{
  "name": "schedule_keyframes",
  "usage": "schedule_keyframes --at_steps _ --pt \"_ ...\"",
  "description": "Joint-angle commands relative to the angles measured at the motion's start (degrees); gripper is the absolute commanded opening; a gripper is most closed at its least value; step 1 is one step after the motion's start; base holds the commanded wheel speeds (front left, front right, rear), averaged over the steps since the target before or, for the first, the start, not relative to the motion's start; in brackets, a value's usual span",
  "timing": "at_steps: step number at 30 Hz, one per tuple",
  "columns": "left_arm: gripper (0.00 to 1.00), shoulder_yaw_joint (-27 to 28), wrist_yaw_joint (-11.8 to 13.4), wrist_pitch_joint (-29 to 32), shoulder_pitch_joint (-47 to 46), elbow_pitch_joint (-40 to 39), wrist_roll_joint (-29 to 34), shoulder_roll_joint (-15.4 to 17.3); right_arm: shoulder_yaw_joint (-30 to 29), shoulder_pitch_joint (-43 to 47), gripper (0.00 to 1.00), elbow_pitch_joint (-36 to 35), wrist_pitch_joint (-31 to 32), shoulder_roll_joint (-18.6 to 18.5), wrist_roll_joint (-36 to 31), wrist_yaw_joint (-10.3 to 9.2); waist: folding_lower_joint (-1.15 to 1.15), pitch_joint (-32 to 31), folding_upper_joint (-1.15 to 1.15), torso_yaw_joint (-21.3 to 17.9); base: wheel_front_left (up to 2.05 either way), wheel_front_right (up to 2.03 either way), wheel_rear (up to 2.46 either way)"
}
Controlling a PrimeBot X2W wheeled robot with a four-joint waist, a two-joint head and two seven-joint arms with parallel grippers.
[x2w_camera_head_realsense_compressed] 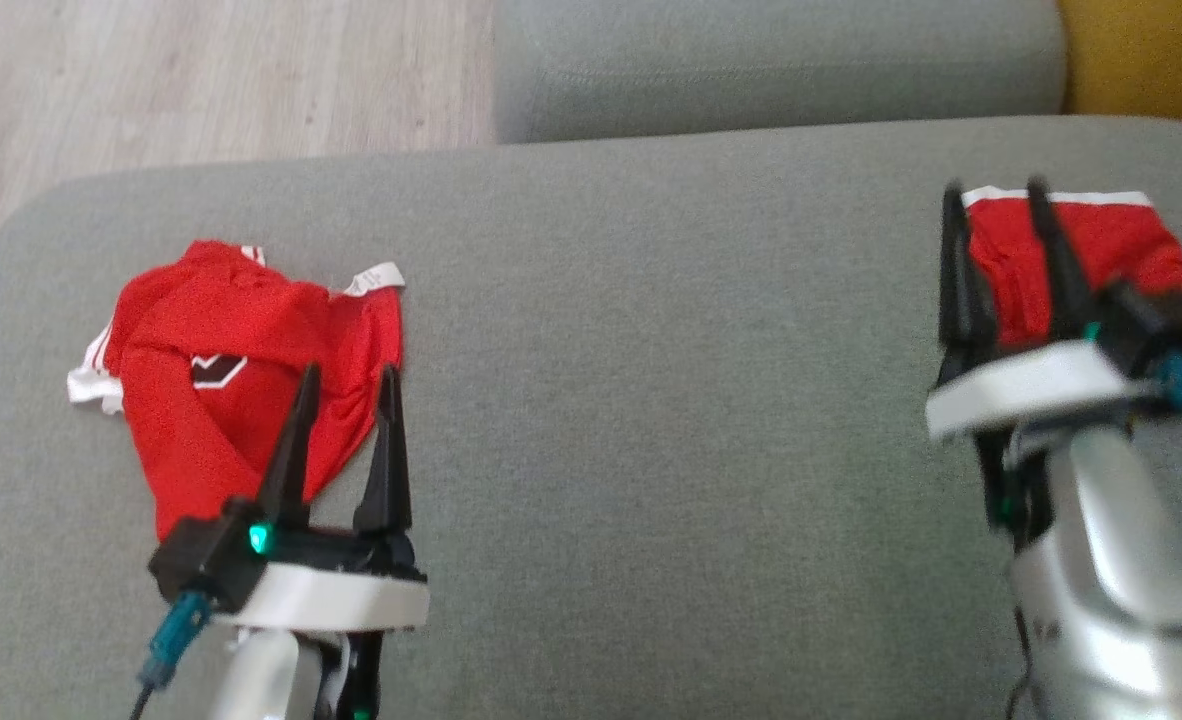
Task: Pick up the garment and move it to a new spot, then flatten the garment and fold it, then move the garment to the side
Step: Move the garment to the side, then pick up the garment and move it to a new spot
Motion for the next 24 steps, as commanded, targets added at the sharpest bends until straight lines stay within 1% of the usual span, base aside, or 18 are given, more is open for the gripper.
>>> schedule_keyframes --at_steps 1,5,7,8,11,17,24 --pt "1.0 2.41 0.09 -0.37 -0.8 -1.56 0.75 0.32 0.69 0.66 1.0 -2.13 -0.59 0.56 0.23 0.37 0.01 -1.08 0.0 -0.67 0.0 0.0 0.0" --pt "1.0 2.41 0.09 -0.37 1.17 -1.12 0.5 0.32 -0.26 7.57 1.0 -3.12 -1.53 1.51 -0.32 0.37 0.01 -2.27 0.0 -0.88 0.0 0.0 0.0" --pt "1.0 2.3 0.09 -0.37 2.01 -0.97 0.36 0.32 0.57 10.77 1.0 -3.85 -1.76 1.6 -1.19 0.37 0.01 -2.57 0.0 -0.88 0.0 0.0 0.0" --pt "1.0 2.28 0.09 -0.37 2.58 -0.8 0.18 0.32 0.82 13.52 1.0 -5.51 -1.81 1.62 -0.25 0.37 0.01 -2.62 0.0 -0.85 0.0 0.0 0.0" --pt "1.0 2.73 0.09 -0.37 3.24 -0.75 -0.52 0.32 0.48 16.6 1.0 -7.83 -1.83 1.63 0.58 0.37 0.01 -2.59 0.0 -0.9 0.0 0.0 0.0" --pt "1.0 3.07 0.09 -0.37 3.79 -1.1 -0.82 0.32 0.82 18.85 1.0 -10.88 -1.84 1.64 0.11 0.37 0.01 -2.59 0.0 -0.75 0.0 0.0 0.0" --pt "1.0 3.21 0.2 -0.37 3.9 -1.86 -0.63 0.32 1.14 19.21 1.0 -11.82 -1.85 1.65 -0.24 0.37 0.01 -2.78 0.0 -0.55 0.0 0.0 0.0"
